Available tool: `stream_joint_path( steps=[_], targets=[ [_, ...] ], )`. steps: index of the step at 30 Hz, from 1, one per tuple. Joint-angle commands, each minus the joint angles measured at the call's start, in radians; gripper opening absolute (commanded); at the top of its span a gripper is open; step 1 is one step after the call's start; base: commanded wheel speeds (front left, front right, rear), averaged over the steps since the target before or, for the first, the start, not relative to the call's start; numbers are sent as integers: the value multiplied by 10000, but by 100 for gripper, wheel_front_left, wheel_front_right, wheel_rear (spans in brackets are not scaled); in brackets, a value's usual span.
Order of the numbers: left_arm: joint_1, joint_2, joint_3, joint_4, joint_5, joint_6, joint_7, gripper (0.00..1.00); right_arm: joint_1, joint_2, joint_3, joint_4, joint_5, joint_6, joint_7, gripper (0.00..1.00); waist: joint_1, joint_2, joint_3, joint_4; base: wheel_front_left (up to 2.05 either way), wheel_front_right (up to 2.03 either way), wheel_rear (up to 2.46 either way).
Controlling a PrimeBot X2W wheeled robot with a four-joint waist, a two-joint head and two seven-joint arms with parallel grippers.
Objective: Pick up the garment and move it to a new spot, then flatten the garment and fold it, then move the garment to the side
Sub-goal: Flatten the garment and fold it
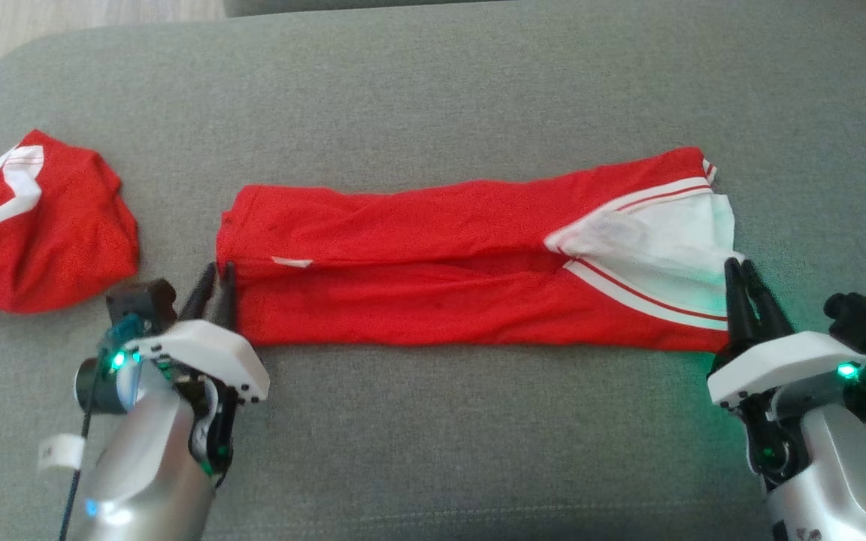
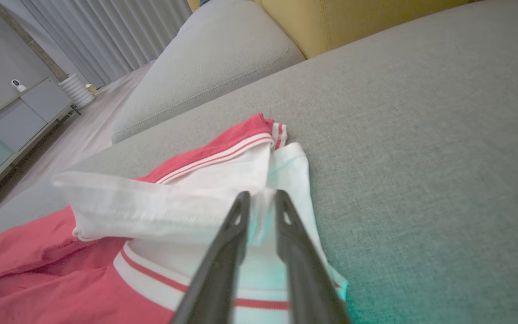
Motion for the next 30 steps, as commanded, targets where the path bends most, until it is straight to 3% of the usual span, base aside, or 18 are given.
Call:
stream_joint_path(
  steps=[1, 7, 15, 25, 29, 30],
  targets=[
    [-80, 213, 447, -429, 133, 98, -122, 100, -89, 15, 122, -399, -133, 65, -109, 100, 1, -1, -24, 30, 0, 0, 0],
    [1003, -128, 1065, -1866, 918, 308, -122, 100, -273, 246, -212, -317, -886, 65, -306, 100, 1, -1, -122, 184, 0, 0, 0],
    [1945, -580, 1626, -3035, 1521, 216, -122, 100, -901, 383, -712, 798, -1939, 65, -354, 100, 1, -1, -75, 610, 0, 0, 0],
    [2207, -758, 1714, -3297, 1821, -4, -122, 100, -1811, 401, -1881, 2910, -3212, 65, -251, 100, 1, -1, 196, 1143, 0, 0, 0],
    [2159, -770, 1779, -3316, 1862, -32, -122, 100, -1956, 549, -1797, 3610, -3136, 65, -108, 100, 1, -1, 251, 1210, 0, 0, 0],
    [2150, -772, 1789, -3325, 1865, -39, -122, 100, -1982, 581, -1691, 3746, -3061, 65, -75, 96, 1, -1, 260, 1212, 0, 0, 0]
  ],
)
